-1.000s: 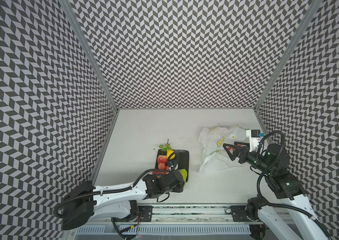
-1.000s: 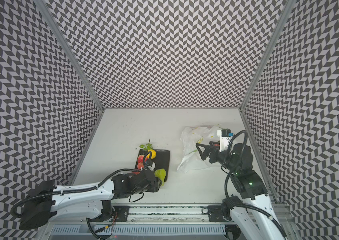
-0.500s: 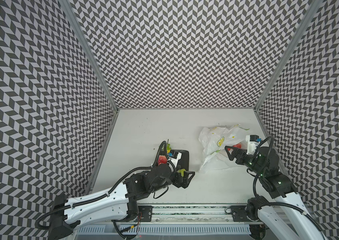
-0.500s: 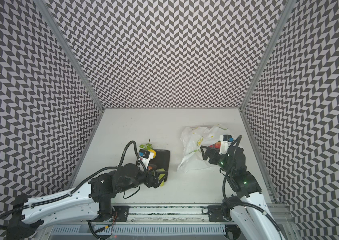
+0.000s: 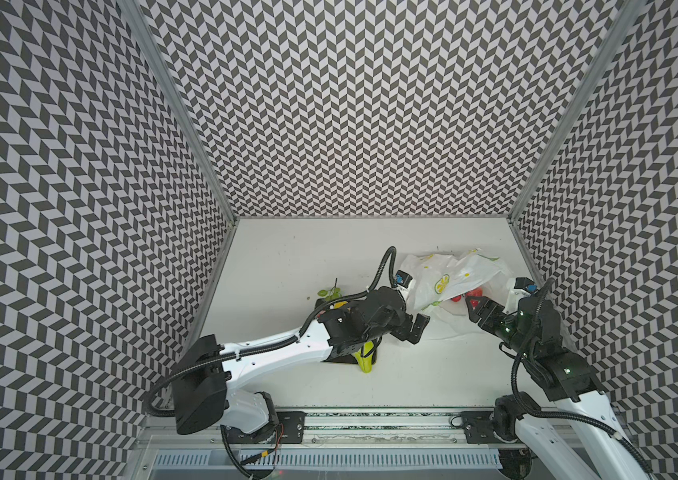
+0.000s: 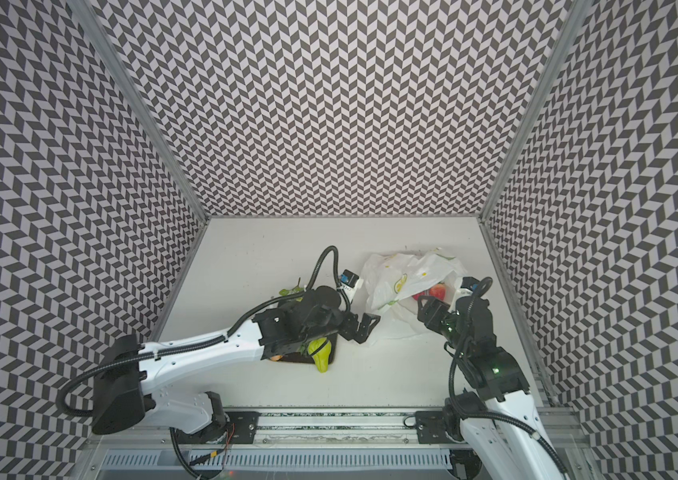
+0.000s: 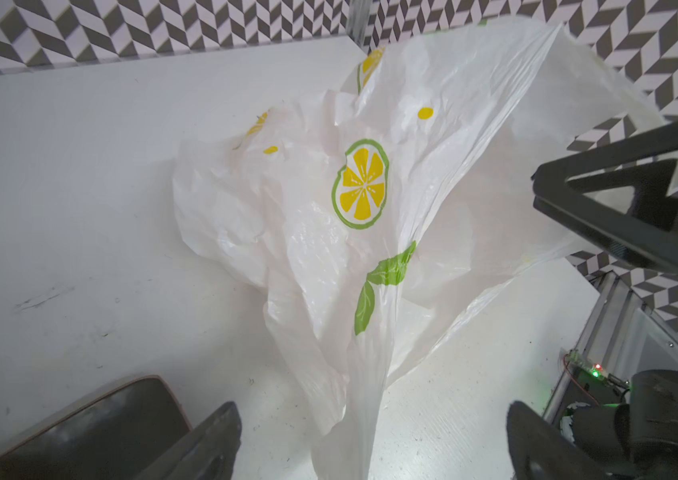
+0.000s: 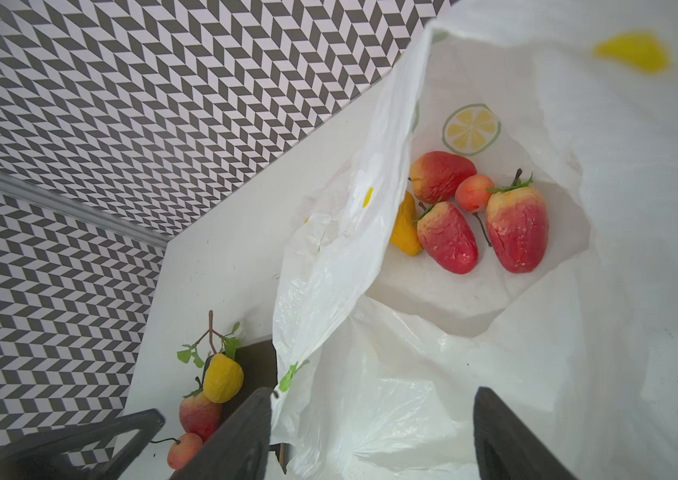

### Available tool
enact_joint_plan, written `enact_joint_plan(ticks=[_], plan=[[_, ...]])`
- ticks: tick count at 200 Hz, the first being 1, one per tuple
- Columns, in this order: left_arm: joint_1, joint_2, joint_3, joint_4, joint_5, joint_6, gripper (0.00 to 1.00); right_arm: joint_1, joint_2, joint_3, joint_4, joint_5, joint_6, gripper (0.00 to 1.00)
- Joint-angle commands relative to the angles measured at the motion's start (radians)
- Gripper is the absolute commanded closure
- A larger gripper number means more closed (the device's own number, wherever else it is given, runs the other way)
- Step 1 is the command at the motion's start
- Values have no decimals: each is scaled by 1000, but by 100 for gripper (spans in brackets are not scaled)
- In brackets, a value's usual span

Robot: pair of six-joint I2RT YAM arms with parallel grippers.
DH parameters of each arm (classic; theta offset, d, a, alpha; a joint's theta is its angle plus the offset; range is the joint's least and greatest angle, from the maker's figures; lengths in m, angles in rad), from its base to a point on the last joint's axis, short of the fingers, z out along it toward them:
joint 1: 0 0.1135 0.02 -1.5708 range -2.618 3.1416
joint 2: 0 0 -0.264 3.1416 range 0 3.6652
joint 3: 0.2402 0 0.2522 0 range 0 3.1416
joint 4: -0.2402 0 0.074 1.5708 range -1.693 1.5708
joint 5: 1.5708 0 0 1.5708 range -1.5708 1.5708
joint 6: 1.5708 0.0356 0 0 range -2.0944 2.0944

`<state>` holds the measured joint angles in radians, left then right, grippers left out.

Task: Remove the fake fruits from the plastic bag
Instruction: 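Open the left gripper to release the green pear and draw it back, then grasp the bag edge with the left gripper while the right reaches inside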

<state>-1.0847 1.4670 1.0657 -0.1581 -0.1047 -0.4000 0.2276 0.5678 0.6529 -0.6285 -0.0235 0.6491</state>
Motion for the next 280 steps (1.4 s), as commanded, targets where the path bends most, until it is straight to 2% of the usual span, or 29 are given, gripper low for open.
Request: enact_joint_plan(ticks=[1, 33, 46, 78, 94, 107, 114, 160, 197, 228, 259, 280], plan=[[18, 74, 74, 19, 72, 83, 0, -2, -8, -7, 11, -35, 13, 28], [41, 225, 174, -19, 76, 135, 1, -1, 15, -15, 22, -96, -21, 31], [56, 278, 209, -36, 95, 143, 6, -2, 29, -20, 38, -119, -48, 32], [79, 320, 202, 15, 128, 126, 38, 1, 99, -1, 34, -117, -118, 31], [89, 325, 198, 44, 151, 112, 60, 8, 143, -10, 49, -109, -127, 31], [98, 315, 185, 92, 175, 92, 84, 13, 175, -15, 82, -95, -127, 31], [100, 302, 167, 126, 190, 74, 88, 13, 190, -15, 104, -84, -121, 31], [98, 199, 87, 309, 248, 28, 92, 13, 296, -109, 358, 26, 48, 28], [101, 174, 98, 323, 344, 48, 93, 7, 358, -172, 509, 159, 126, 21], [100, 185, 85, 288, 366, 31, 93, -1, 425, -187, 612, 218, 118, 20], [101, 207, 57, 284, 363, 11, 93, -25, 536, -163, 663, 222, 97, 25], [99, 217, 33, 299, 357, -45, 93, -30, 596, -147, 691, 211, 91, 29]])
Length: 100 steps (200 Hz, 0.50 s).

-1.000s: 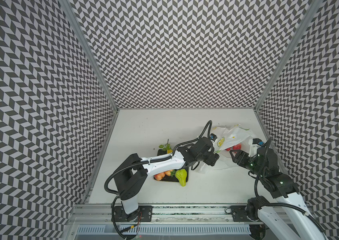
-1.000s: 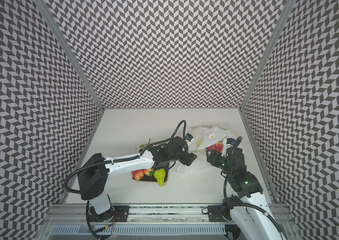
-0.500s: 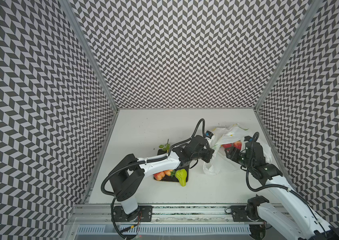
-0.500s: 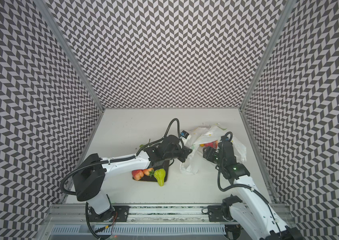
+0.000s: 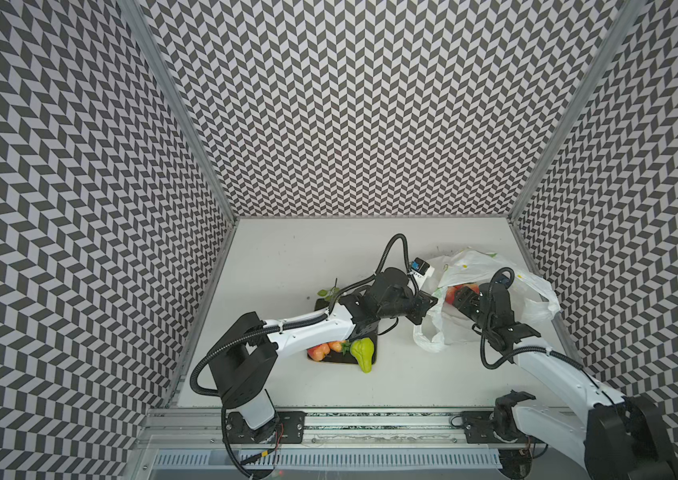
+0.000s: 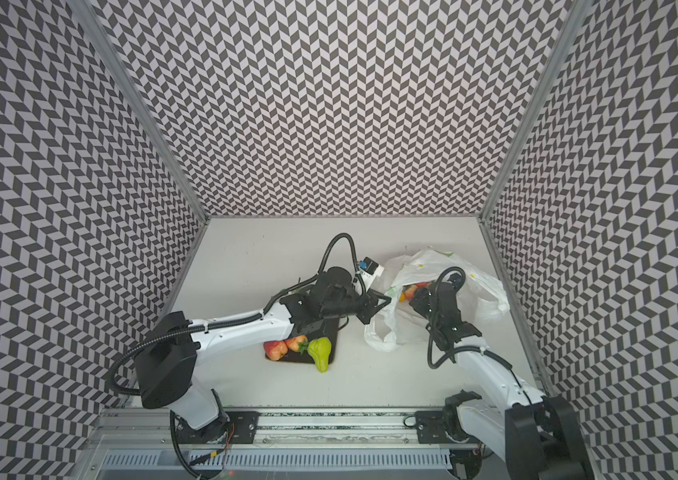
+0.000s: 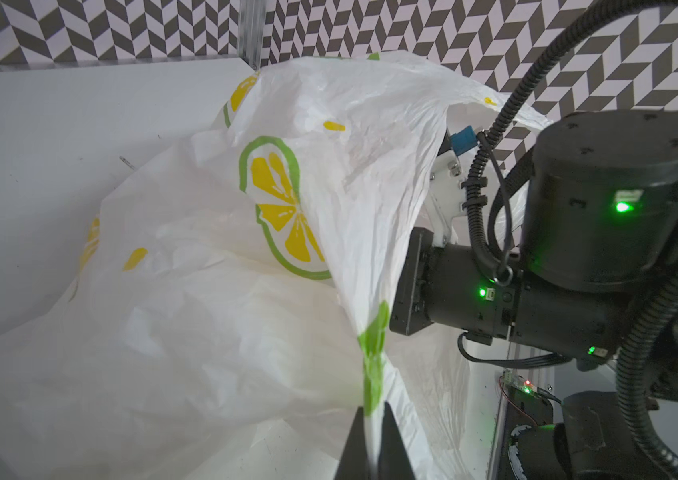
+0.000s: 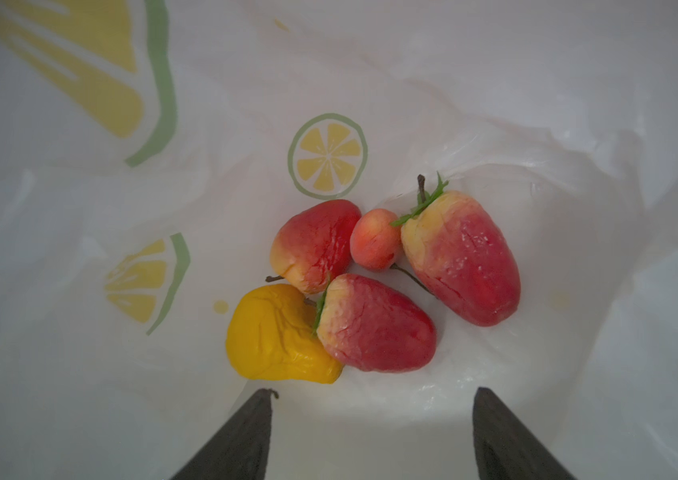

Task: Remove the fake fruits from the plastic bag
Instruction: 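Grasp the bag edge with the left gripper while the right reaches inside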

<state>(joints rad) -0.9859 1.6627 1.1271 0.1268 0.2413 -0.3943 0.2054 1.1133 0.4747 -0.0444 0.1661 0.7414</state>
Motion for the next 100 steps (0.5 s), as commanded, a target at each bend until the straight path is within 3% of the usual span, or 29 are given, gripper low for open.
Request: enact_joint_plan(ticks=[1, 100], plan=[[1, 21, -29, 16, 11, -52, 93, -8, 52, 30, 109, 21, -2, 29], [-13, 80, -37, 49, 27, -87, 93, -12, 340, 174, 119, -54, -98, 24]])
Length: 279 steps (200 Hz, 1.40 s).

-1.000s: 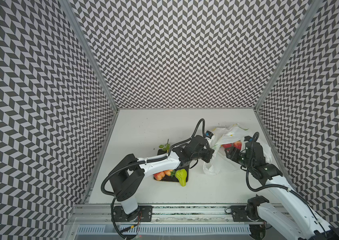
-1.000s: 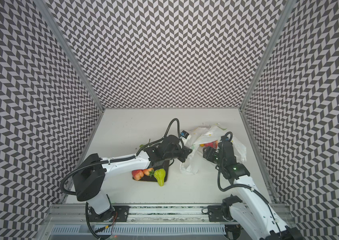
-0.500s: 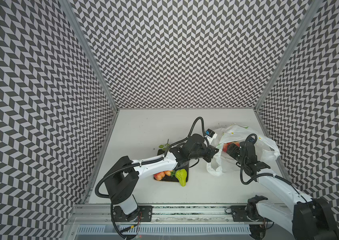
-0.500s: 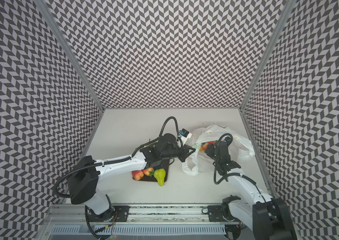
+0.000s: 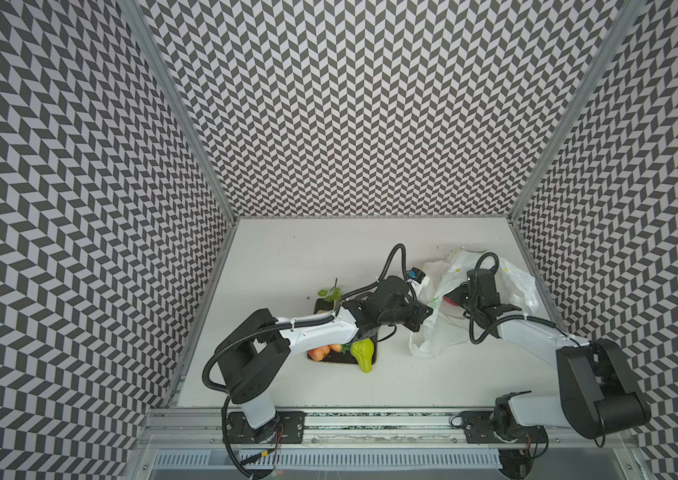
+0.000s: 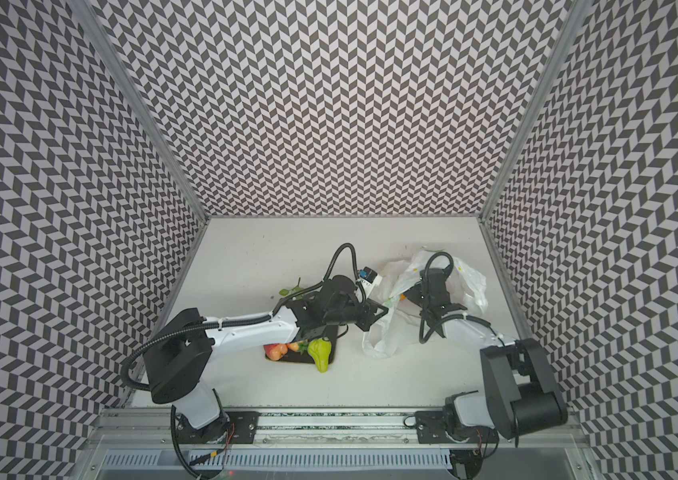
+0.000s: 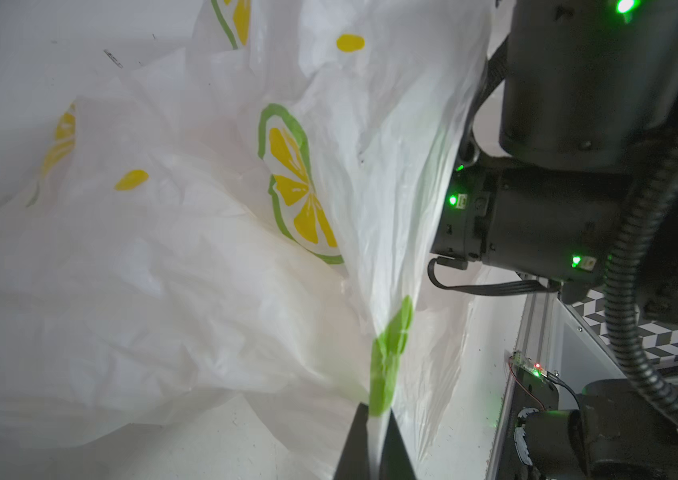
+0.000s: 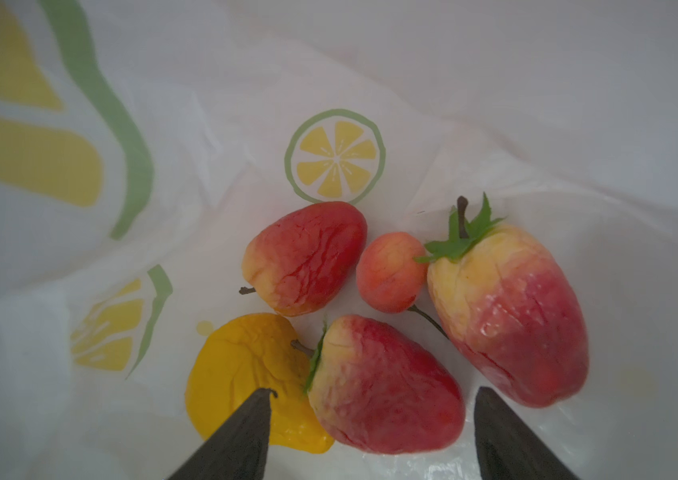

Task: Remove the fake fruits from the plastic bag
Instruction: 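Grasp the bag edge with the left gripper while the right reaches inside, then hold the bag with the left gripper while the right closes on a peach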

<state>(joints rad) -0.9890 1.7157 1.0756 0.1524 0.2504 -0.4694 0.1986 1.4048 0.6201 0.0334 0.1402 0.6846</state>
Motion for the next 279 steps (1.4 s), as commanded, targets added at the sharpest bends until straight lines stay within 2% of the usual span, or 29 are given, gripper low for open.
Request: enact_joint_plan(ticks=[1, 33, 83, 136, 179, 230, 256, 279], plan=[[-10, 27, 15, 23, 18, -12, 93, -5, 51, 30, 41, -29, -43, 24], [-14, 47, 25, 26, 24, -11, 93, -5, 109, 69, 54, -52, -110, 24], [-18, 64, 33, 29, 36, -12, 93, -5, 190, 117, 57, -7, -140, 18], [-15, 59, 30, 20, 14, -13, 93, -5, 253, 143, 34, -43, -177, 25], [-2, 50, 21, 12, -10, -18, 94, -5, 207, 103, -5, -51, -169, 24], [33, 13, -12, 7, -27, -9, 94, -5, 51, -13, -42, -82, -128, 25], [41, 6, -14, 1, -25, 7, 94, -5, -34, -31, -40, -76, -158, 19], [41, 11, -8, -12, -22, 21, 94, -6, -38, -25, -14, -71, -194, 13]])
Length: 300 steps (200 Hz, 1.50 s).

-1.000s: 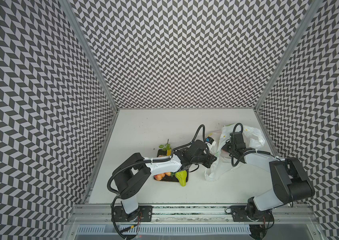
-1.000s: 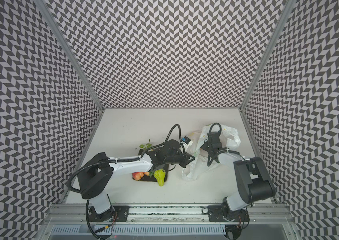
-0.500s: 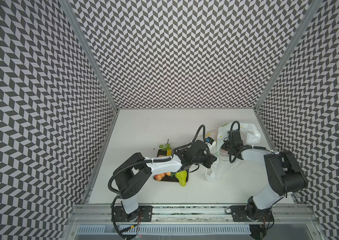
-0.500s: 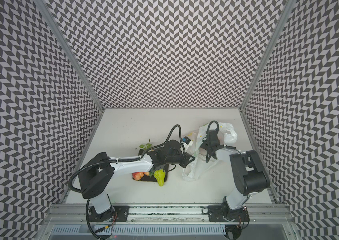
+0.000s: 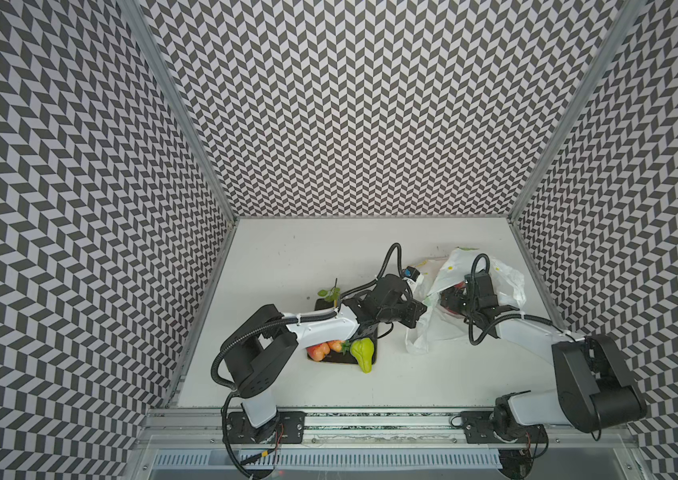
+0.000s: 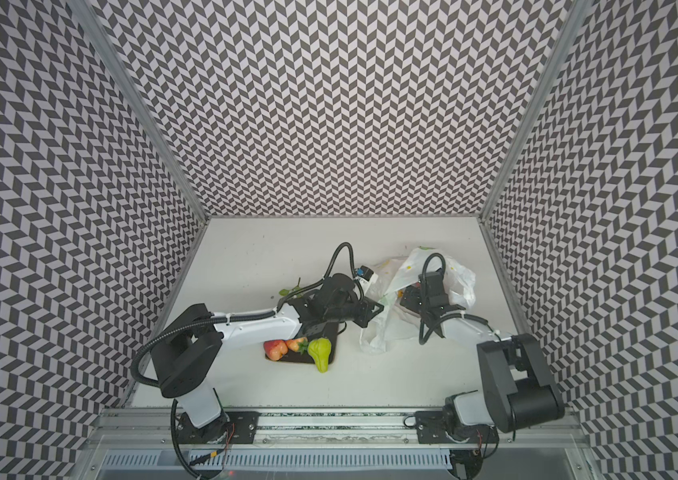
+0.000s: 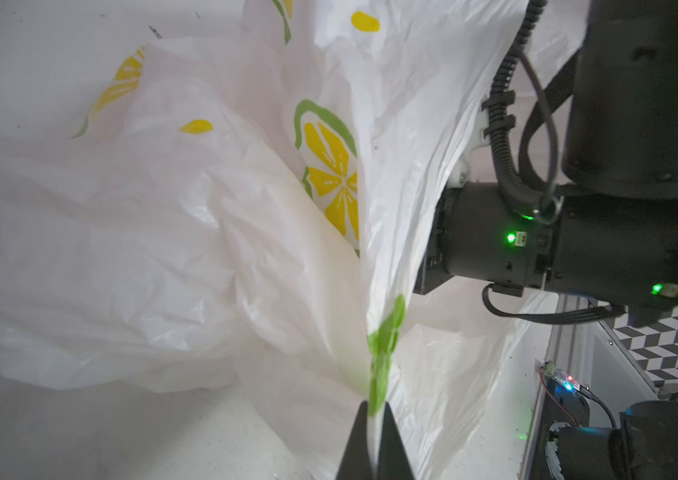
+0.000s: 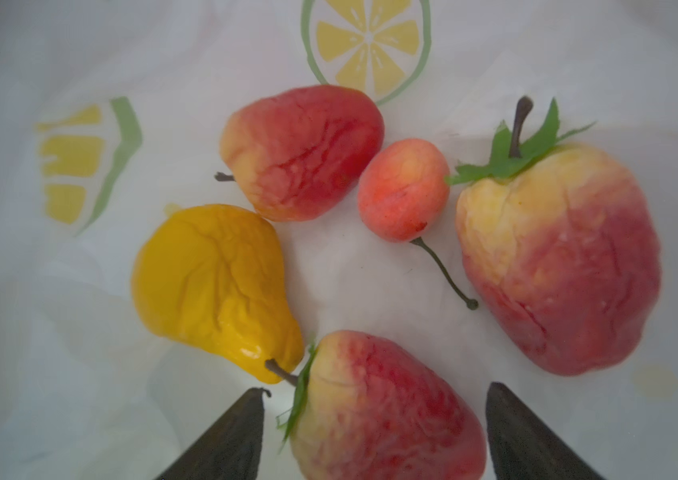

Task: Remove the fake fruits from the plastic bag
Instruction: 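Hold the bag with the left gripper while the right closes on a peach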

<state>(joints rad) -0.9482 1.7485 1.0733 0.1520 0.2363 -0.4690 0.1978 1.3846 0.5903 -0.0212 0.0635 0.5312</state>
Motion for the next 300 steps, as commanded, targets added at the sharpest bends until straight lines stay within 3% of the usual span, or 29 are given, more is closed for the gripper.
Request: enact_joint_plan(ticks=[1, 49, 89, 242, 300], plan=[[0, -22, -6, -13, -8, 21, 94, -4, -16, 7, 39, 4, -45, 13], [2, -44, -23, -27, -82, 50, 95, -1, -35, -23, 81, -24, -152, 13], [12, -33, 3, -48, -75, 72, 95, 0, -8, 5, 69, -7, -207, 17], [47, -11, 73, -92, -58, 112, 95, -1, 222, 139, 9, -71, -215, 26], [49, -13, 70, -81, -54, 100, 95, -1, 267, 155, 13, -79, -195, 36]])
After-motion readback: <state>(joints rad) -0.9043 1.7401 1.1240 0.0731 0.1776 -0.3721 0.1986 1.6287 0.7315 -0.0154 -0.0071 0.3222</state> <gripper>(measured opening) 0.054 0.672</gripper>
